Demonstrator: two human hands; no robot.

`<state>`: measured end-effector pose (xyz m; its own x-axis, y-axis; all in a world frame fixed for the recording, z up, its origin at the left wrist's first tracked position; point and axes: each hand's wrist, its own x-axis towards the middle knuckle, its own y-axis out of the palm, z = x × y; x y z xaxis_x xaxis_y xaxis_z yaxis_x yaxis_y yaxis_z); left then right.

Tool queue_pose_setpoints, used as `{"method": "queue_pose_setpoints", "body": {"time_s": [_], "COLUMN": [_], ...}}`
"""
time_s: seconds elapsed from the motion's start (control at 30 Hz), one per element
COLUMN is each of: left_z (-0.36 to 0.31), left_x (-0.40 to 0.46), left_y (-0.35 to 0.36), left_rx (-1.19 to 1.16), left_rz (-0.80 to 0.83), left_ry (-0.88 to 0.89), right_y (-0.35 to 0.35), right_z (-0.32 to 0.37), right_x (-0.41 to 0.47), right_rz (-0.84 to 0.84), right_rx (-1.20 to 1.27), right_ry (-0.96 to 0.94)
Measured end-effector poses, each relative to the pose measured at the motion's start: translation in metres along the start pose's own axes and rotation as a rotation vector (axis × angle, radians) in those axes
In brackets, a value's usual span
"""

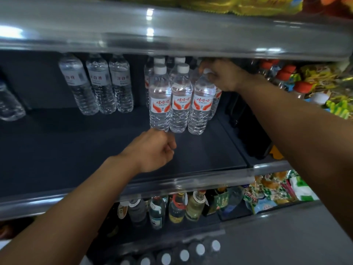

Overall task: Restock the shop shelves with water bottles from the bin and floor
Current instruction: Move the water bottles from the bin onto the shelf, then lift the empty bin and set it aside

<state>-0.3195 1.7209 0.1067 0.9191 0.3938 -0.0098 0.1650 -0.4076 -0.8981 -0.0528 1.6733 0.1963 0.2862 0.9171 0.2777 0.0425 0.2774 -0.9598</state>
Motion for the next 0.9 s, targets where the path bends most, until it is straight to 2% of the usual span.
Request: {"method": "queue_pose_setpoints", "body": {"time_s": [0.27, 0.4, 0.5, 0.7, 0.9], "left_z": [0.013, 0.026, 0.039, 0.091, 0.185], "left_x": [-0.016, -0.033, -0.053, -0.122, -0.227], "left_y": [-0.009, -0.016, -0.023, -0.031, -0.026], "left_rx": [-0.036, -0.038, -0.042, -0.072, -0.009], "left_rz": [-0.037, -0.058, -0.103, -0.131, -0.119], "left_ry": [0.022, 0.032, 0.034, -0.004, -0.056], "right_y": [0.004, 0.007, 0.009, 0.061, 0.142], "right_z": [0.024, 0.046, 0.077, 0.208, 0.384], "right_x": [-0.022, -0.04, -0.064, -0.126, -0.17], "right_rz": [-0.141, -0.191, -0.304, -0.36, -0.175], "right_rx": [-0.154, -0.129, -0.101, 0.191, 0.46], "right_ry": [-0.048, 0.008, 0.022, 0.082, 0.151]}}
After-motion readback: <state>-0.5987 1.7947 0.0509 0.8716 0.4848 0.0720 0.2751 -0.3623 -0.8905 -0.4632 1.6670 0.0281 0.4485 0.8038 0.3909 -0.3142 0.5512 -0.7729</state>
